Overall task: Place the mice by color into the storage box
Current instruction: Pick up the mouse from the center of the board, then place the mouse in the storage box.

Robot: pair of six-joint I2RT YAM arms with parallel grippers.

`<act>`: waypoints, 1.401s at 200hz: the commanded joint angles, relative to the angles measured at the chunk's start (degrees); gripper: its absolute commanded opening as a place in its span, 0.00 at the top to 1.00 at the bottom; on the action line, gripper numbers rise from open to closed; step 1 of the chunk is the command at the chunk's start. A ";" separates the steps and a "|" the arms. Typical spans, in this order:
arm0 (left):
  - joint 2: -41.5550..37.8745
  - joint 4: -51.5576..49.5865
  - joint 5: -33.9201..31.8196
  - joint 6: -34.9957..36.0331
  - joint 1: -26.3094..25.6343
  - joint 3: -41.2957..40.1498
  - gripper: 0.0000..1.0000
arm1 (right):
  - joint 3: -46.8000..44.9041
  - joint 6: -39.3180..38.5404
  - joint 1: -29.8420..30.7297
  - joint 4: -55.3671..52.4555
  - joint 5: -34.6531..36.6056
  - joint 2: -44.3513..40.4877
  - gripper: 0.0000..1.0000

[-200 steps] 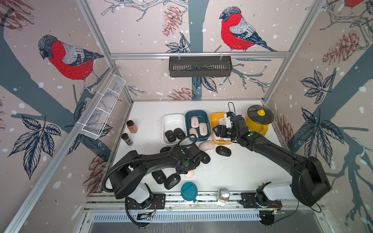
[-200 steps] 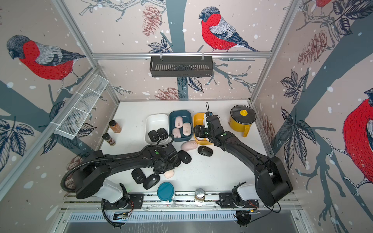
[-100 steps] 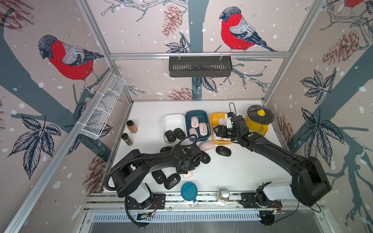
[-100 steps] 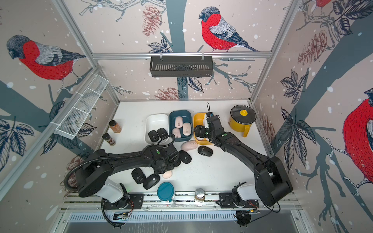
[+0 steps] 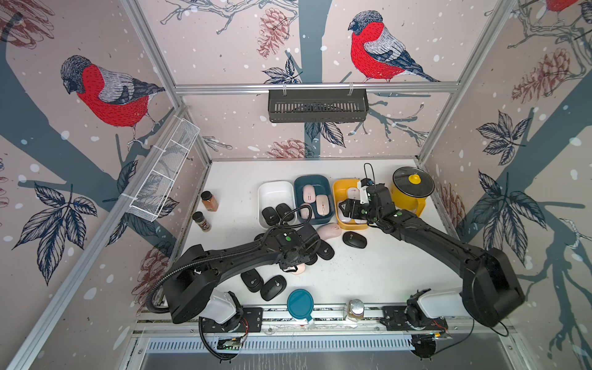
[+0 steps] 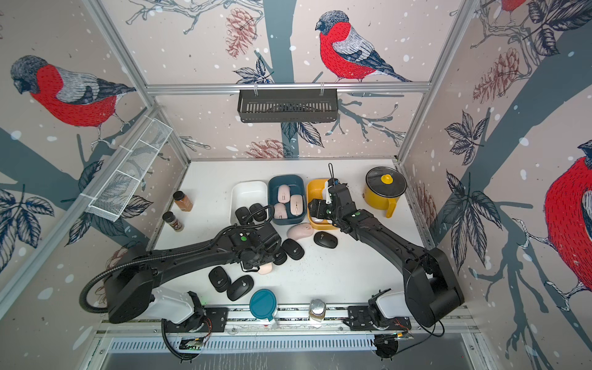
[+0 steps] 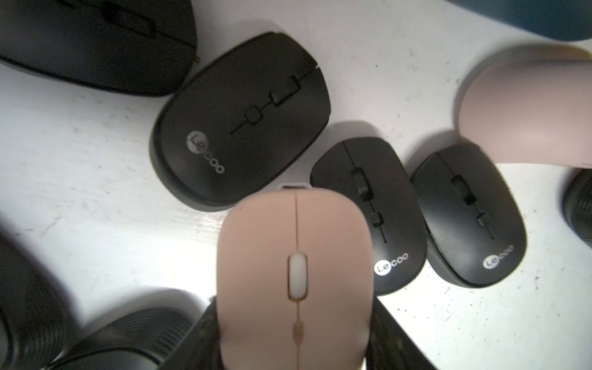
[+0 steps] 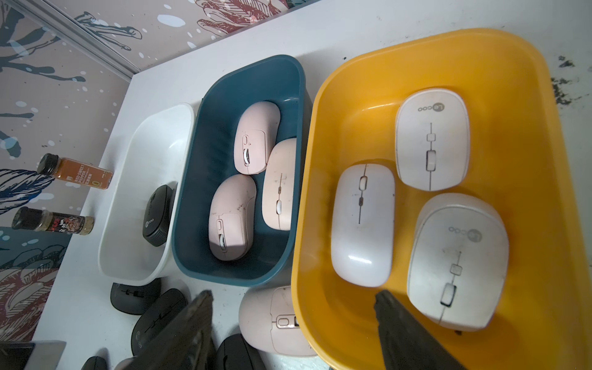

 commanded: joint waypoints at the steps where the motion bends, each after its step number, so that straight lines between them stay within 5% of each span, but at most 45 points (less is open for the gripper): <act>1: -1.99 -4.72 -5.18 -0.88 -0.10 2.17 0.43 | 0.11 0.16 0.04 2.36 -0.52 -1.32 0.20; 72: -1.91 -10.62 -17.85 16.02 4.33 16.79 0.43 | -1.00 -1.38 0.57 3.14 1.04 -5.69 0.20; 153: 11.90 2.84 -13.02 34.30 12.61 32.58 0.43 | -3.49 -1.84 0.20 0.05 6.64 -14.56 0.19; 220: 26.24 9.13 -6.04 38.21 16.96 44.36 0.43 | -5.44 -2.72 -0.40 -3.09 9.87 -19.41 0.19; 280: 38.88 4.81 -3.94 40.08 17.74 57.18 0.43 | -6.32 -3.67 -2.23 -2.94 10.81 -20.85 0.17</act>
